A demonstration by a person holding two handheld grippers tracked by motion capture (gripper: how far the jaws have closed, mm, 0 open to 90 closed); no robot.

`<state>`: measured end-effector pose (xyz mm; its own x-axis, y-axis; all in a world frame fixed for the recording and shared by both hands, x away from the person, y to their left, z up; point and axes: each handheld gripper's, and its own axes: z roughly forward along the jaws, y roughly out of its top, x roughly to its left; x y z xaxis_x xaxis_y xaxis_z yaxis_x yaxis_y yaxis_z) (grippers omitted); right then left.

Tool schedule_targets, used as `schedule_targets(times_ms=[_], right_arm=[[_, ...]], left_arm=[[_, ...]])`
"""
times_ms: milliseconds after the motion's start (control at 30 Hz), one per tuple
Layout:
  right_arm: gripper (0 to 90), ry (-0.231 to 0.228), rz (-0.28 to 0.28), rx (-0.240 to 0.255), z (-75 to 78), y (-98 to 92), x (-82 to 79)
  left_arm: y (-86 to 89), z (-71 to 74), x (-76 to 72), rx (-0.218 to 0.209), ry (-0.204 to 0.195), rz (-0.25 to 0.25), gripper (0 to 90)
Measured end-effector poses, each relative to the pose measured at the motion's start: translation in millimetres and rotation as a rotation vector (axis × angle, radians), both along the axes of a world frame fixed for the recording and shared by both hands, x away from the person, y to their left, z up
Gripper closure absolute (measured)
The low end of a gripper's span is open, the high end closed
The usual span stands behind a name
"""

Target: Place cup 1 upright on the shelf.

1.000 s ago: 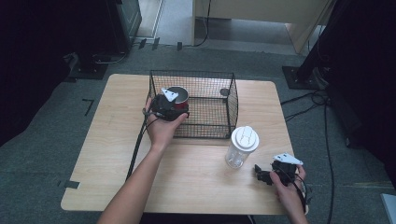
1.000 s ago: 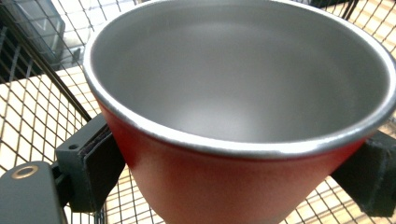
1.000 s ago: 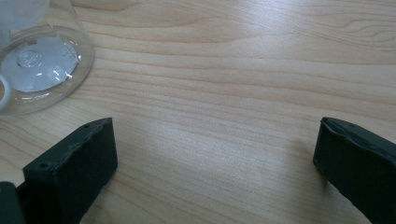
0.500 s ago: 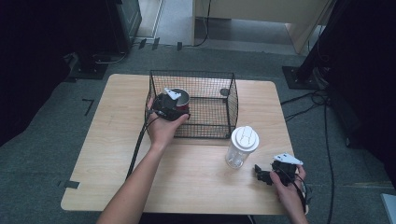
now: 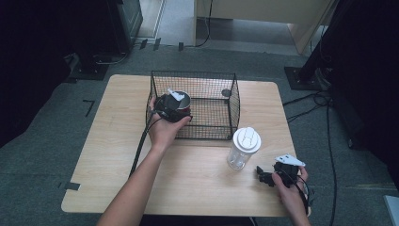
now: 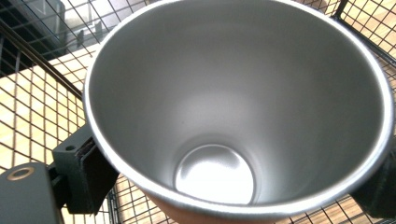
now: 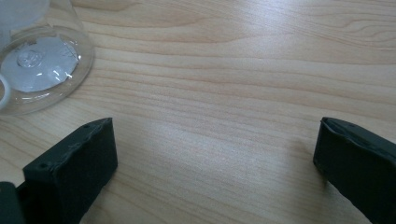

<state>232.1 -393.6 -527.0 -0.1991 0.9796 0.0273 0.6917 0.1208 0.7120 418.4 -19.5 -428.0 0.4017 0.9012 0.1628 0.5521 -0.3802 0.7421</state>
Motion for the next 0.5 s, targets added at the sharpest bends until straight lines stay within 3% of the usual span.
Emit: schedule_targets(times_ms=[300, 500], right_arm=[[0.0, 0.000, 0.000, 0.000, 0.0, 0.0, 0.0], [0.0, 0.000, 0.000, 0.000, 0.0, 0.0, 0.0]], left_arm=[[2.2, 4.6, -3.3, 0.001, -0.004, 0.000, 5.8], [2.0, 10.6, -9.2, -0.002, -0.028, 0.000, 5.7]])
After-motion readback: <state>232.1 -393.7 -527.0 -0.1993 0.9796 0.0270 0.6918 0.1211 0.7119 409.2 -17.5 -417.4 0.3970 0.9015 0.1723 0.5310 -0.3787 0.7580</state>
